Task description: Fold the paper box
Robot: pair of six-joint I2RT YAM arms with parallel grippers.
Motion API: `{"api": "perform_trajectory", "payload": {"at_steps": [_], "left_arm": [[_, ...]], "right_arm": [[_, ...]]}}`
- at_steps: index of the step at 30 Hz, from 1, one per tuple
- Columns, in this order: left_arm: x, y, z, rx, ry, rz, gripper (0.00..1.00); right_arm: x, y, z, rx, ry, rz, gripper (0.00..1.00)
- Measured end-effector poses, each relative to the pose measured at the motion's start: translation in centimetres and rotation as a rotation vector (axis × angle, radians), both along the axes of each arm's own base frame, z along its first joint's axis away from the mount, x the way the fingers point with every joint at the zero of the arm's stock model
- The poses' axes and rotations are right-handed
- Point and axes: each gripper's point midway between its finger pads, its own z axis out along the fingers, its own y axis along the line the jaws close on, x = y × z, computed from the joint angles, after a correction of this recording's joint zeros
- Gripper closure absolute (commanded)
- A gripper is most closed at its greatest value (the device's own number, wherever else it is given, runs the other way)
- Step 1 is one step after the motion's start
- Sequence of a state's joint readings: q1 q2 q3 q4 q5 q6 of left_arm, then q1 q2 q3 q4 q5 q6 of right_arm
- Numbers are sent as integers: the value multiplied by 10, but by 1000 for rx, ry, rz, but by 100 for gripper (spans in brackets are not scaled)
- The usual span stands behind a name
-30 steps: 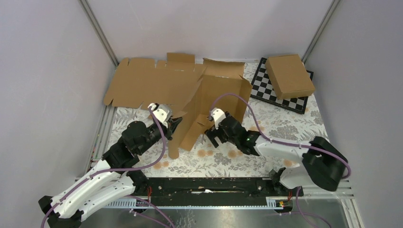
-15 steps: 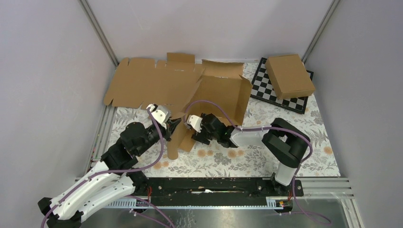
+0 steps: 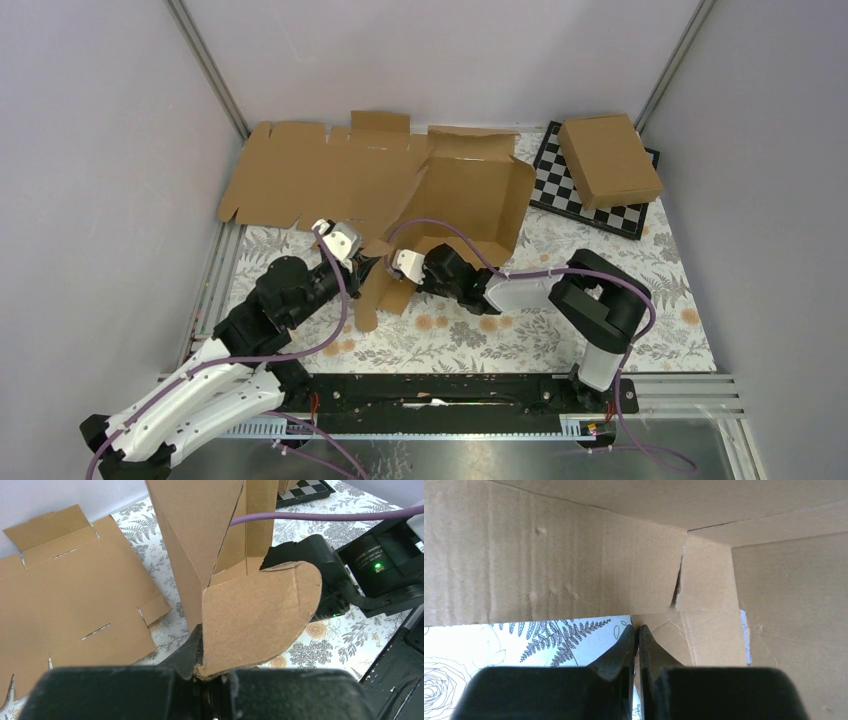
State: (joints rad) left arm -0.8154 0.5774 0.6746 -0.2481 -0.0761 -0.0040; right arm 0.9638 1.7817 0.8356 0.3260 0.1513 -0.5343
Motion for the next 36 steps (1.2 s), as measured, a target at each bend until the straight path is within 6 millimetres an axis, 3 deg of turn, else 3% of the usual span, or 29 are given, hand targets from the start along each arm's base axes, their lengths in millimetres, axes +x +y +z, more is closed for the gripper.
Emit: {"api": "perform_trajectory", "payload": {"at_steps": [10, 19, 36], "left_arm": [[3, 7, -10, 51, 8, 30, 100], [3, 10, -15, 76, 15, 33, 100], [1, 4, -16, 81, 24, 5, 100]], "right_arm": [[10, -14, 18, 44, 2, -58, 100], [17, -24, 20, 116, 95, -97, 100], [33, -17, 44, 196, 178, -113, 99]]}}
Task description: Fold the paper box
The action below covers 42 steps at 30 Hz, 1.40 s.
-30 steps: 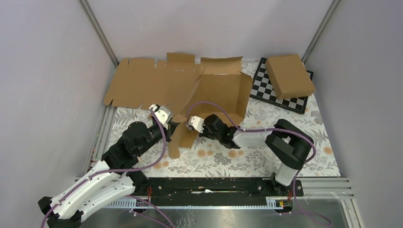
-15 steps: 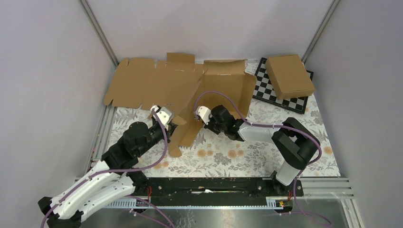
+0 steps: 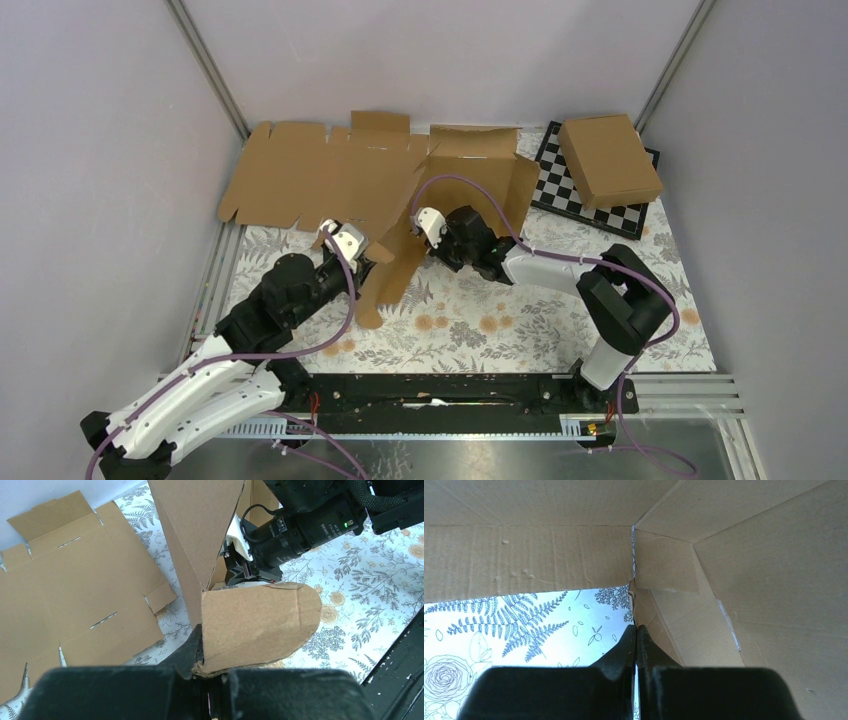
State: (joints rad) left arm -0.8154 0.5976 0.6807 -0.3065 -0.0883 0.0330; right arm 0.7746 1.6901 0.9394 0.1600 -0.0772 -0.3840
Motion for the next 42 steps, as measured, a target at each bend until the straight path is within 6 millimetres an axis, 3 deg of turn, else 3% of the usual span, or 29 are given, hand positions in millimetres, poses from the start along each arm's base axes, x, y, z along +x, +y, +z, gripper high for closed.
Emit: {"api": "perform_trajectory", "payload": {"at_steps": [16, 25, 31, 38, 42], "left_arm": [[2, 1, 2, 8, 20, 19, 100], [-5, -25, 11, -159, 95, -52, 100], [-3, -34, 16, -269, 135, -50, 100], [-3, -44, 13, -335, 169, -65, 100], [-2, -42, 9, -318, 167, -56, 100]], "right_arm": [[21, 8, 9, 24, 5, -17, 99], [27, 20, 13, 56, 21, 2, 97], [25, 22, 1, 52, 53, 10, 94], [23, 27, -6, 64, 89, 14, 75], [23, 26, -6, 71, 96, 2, 41]]}}
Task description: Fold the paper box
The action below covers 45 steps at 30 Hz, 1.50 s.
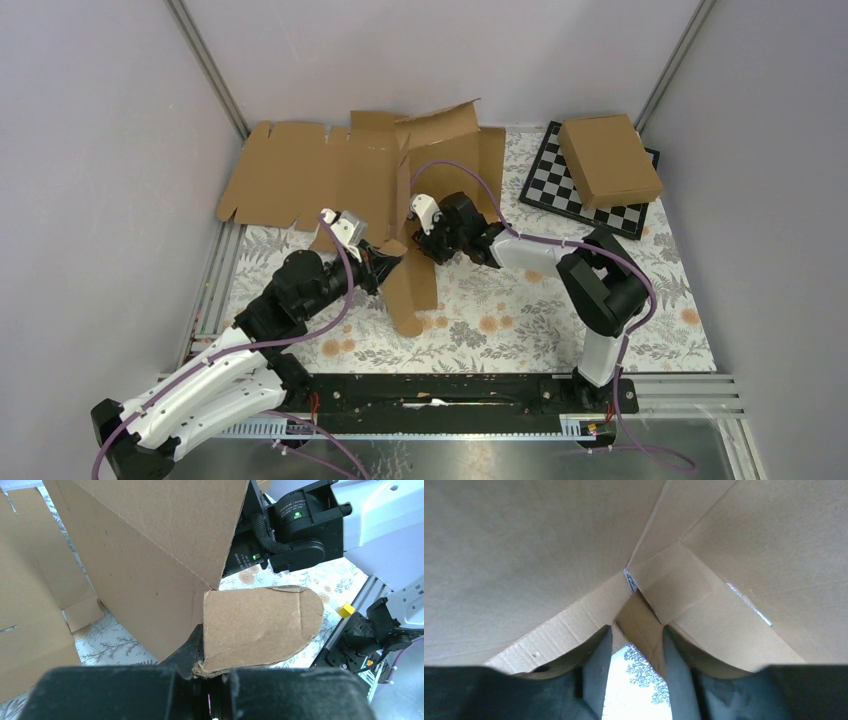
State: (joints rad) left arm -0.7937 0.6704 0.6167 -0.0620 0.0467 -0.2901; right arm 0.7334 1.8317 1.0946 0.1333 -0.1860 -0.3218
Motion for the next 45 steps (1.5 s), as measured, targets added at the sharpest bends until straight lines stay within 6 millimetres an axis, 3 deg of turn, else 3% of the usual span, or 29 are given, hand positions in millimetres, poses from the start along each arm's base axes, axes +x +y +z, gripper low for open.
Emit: {"api": "perform_trajectory", "payload": {"at_steps": [3, 8, 11, 14, 17, 21, 23, 26, 30, 36, 40, 45], "left_arm": [[2, 3, -2, 15, -4, 12, 100], [4, 6, -5, 43, -16, 25, 100], [6, 8, -7, 60, -24, 35, 100], [7, 9, -8, 72, -26, 42, 100], [8, 10, -10, 86, -30, 45, 100], [10, 10, -10, 99, -32, 48, 100], [10, 11, -10, 102, -34, 49, 100], [10, 11, -10, 105, -35, 49, 100], [10, 11, -10, 108, -35, 50, 100], [10, 12, -10, 115, -39, 51, 100], [10, 11, -10, 115, -42, 47, 100], [10, 11, -10, 120, -47, 43, 100]], "right_arm": [[-2, -3, 1, 7, 4, -10, 24], [-23, -24, 13, 36, -21, -34, 2], [-32, -42, 31, 68, -77, -75, 0], [-28, -63, 52, 136, -116, -151, 0], [-2, -96, 72, 233, -131, -291, 0], [44, -155, 84, 360, -122, -526, 0], [64, -179, 81, 406, -99, -614, 0], [93, -195, 71, 458, -54, -679, 0], [123, -198, 52, 499, -6, -679, 2], [153, -181, 33, 521, 43, -611, 10], [161, -170, 28, 550, 73, -568, 23], [153, -156, 32, 644, 114, -521, 53]]}}
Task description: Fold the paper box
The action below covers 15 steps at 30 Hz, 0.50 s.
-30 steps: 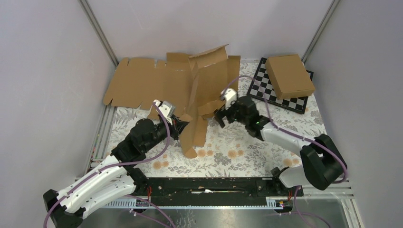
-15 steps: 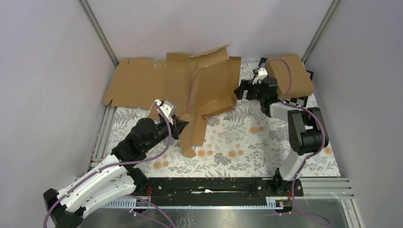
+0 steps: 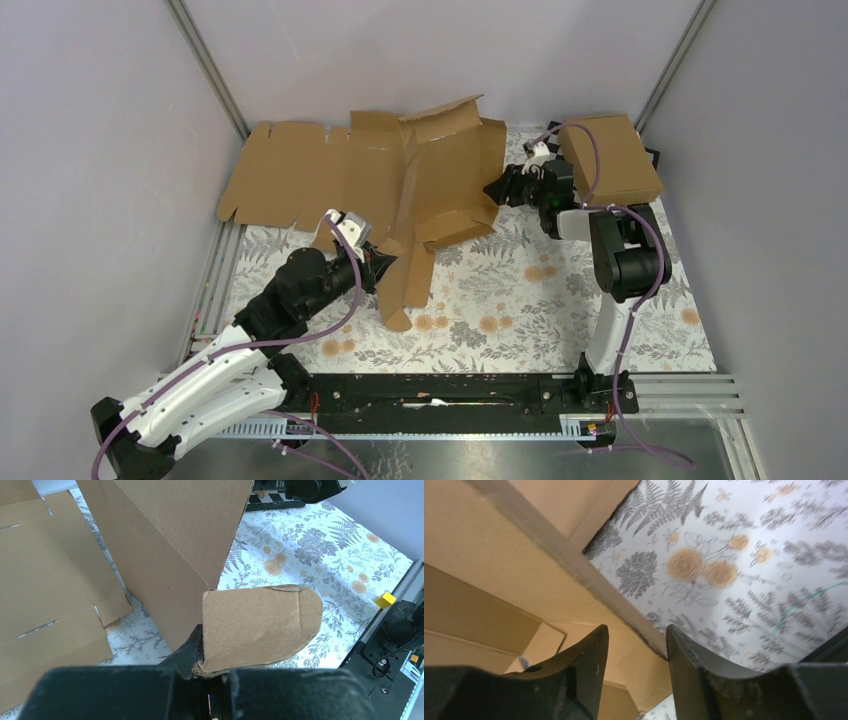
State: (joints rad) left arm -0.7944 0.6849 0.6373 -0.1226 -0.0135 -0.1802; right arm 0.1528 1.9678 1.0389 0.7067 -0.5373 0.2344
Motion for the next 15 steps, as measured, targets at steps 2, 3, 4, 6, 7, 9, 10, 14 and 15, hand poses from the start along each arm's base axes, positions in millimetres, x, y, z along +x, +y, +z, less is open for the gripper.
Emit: {"api": "perform_trajectory", "payload": {"at_steps": [2, 3, 4, 6, 7, 9, 10, 14, 15], "left_arm": [[0, 0, 0, 2, -2, -1, 100], [0, 0, 0, 4, -2, -1, 100], [0, 1, 0, 6, -3, -1, 100], [-1, 1, -1, 8, -4, -2, 100], [-1, 1, -1, 8, -3, -3, 100], [-1, 1, 0, 9, -6, -4, 100], [-1, 2, 0, 9, -7, -4, 100], [-3, 3, 1, 6, -10, -4, 100], [-3, 4, 1, 7, -9, -4, 100]], "right_arm": [[-9, 3, -3, 16, 13, 9, 59], [-15, 5, -5, 19, 24, 14, 61], [-22, 8, -6, 21, 33, 20, 63], [-36, 14, -3, 20, 40, 36, 64], [-43, 18, 2, 19, 38, 45, 63], [-52, 22, 11, 19, 30, 56, 59], [-57, 24, 17, 20, 24, 61, 57], [-70, 29, 35, 9, -7, 69, 45], [-74, 31, 36, 2, -10, 74, 40]]}}
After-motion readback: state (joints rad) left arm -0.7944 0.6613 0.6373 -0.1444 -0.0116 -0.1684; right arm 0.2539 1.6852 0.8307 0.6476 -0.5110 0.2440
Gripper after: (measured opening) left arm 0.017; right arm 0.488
